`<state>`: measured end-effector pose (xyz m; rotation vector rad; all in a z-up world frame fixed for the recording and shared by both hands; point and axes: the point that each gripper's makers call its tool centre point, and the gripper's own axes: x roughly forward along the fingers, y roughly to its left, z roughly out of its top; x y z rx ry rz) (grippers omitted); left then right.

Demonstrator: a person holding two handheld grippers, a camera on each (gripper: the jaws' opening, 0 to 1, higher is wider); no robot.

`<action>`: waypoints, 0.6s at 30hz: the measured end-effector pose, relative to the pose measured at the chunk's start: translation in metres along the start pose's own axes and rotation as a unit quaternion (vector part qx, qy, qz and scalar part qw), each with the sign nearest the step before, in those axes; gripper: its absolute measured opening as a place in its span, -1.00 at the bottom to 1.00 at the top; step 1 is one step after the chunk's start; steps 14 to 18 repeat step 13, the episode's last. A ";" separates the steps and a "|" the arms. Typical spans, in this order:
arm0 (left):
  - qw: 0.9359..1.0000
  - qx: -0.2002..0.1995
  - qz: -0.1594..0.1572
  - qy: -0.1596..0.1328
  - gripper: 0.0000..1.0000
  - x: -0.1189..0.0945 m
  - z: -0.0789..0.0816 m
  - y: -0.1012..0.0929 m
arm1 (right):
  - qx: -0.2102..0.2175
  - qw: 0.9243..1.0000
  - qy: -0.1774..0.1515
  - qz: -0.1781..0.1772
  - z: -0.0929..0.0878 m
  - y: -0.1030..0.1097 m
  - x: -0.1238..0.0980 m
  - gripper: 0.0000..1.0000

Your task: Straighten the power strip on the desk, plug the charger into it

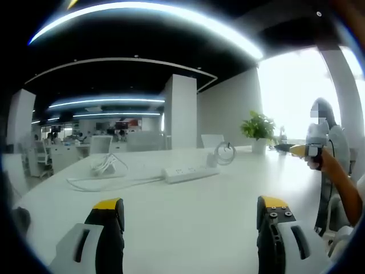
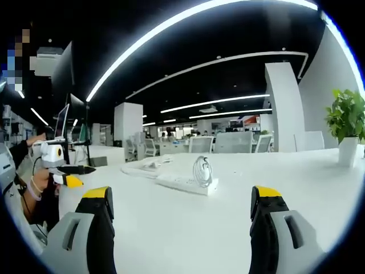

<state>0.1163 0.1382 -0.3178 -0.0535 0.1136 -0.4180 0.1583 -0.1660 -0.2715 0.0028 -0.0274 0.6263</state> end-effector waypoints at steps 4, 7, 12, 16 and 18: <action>1.000 -0.001 0.000 0.001 0.99 -0.001 -0.001 0.000 | 0.001 1.000 0.006 -0.005 -0.008 0.001 -0.003 0.99; 1.000 -0.001 0.001 0.000 0.99 -0.001 -0.001 0.001 | 0.004 1.000 0.010 -0.009 -0.013 0.000 -0.004 0.99; 1.000 -0.003 0.005 -0.002 0.99 -0.003 0.001 0.004 | 0.007 1.000 0.015 -0.009 -0.018 0.003 -0.006 0.99; 1.000 -0.003 0.006 -0.002 0.99 -0.003 0.000 0.004 | 0.008 1.000 0.014 -0.011 -0.018 0.003 -0.007 0.99; 1.000 -0.003 0.006 -0.002 0.99 -0.003 0.000 0.004 | 0.008 1.000 0.014 -0.011 -0.018 0.003 -0.007 0.99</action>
